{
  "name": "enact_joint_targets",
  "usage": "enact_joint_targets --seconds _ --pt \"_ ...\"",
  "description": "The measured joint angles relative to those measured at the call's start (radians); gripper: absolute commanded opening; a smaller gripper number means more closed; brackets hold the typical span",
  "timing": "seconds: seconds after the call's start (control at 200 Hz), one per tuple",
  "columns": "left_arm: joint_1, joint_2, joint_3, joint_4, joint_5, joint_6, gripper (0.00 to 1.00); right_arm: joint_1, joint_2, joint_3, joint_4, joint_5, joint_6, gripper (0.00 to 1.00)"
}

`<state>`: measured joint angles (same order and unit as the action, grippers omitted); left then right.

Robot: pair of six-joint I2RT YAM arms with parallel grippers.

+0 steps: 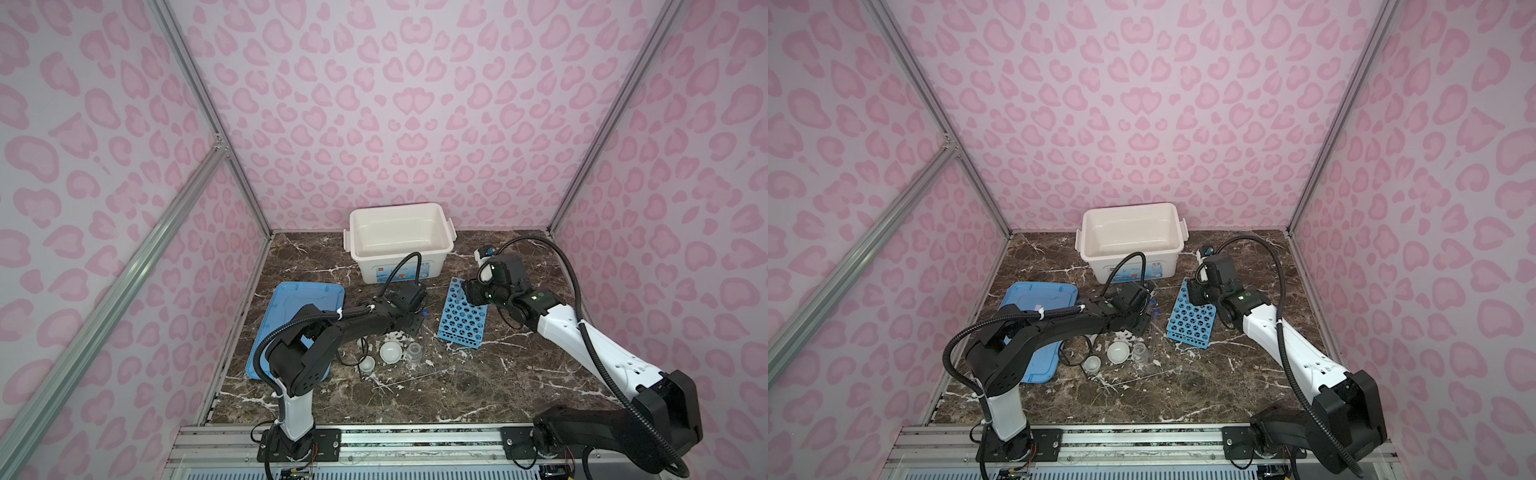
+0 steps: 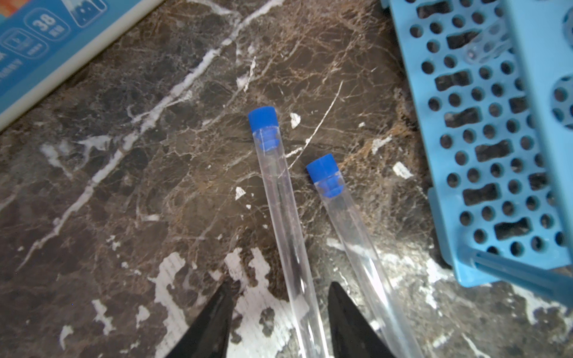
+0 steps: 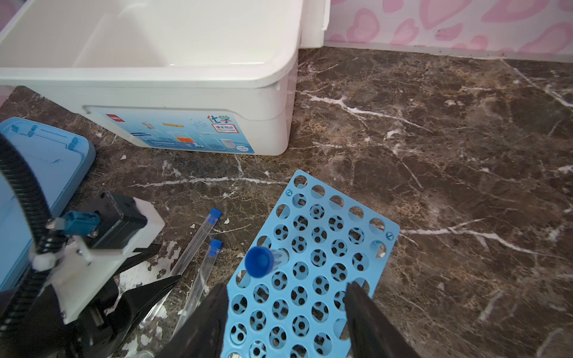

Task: Organize the chemistry lab equipment
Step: 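Open the right gripper off the tube while the left gripper closes on another blue-capped tube, then lift the tube upright with the left gripper while the right gripper moves toward it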

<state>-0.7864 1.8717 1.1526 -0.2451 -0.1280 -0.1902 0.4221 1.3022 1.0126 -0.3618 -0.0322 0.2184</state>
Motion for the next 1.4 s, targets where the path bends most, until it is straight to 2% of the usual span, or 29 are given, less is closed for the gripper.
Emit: enact_joint_targets --seconds 0.475,0.675,0.715,1.005,1.4 --pt "0.0 0.033 0.022 -0.015 -0.004 -0.008 0.38 -0.016 -0.011 -0.022 0.027 -0.057 0.007 0.62" --pt "0.001 0.05 0.035 -0.017 -0.004 -0.011 0.37 -0.018 -0.02 -0.023 0.029 -0.071 0.007 0.64" --pt "0.001 0.053 0.038 -0.017 -0.004 -0.011 0.31 -0.018 -0.024 -0.025 0.032 -0.073 0.007 0.64" --pt "0.006 0.068 0.044 -0.018 -0.008 -0.019 0.16 -0.046 -0.072 -0.064 0.056 -0.076 0.027 0.65" --pt "0.019 0.047 0.044 -0.02 -0.025 -0.044 0.08 -0.105 -0.134 -0.109 0.093 -0.119 0.062 0.65"
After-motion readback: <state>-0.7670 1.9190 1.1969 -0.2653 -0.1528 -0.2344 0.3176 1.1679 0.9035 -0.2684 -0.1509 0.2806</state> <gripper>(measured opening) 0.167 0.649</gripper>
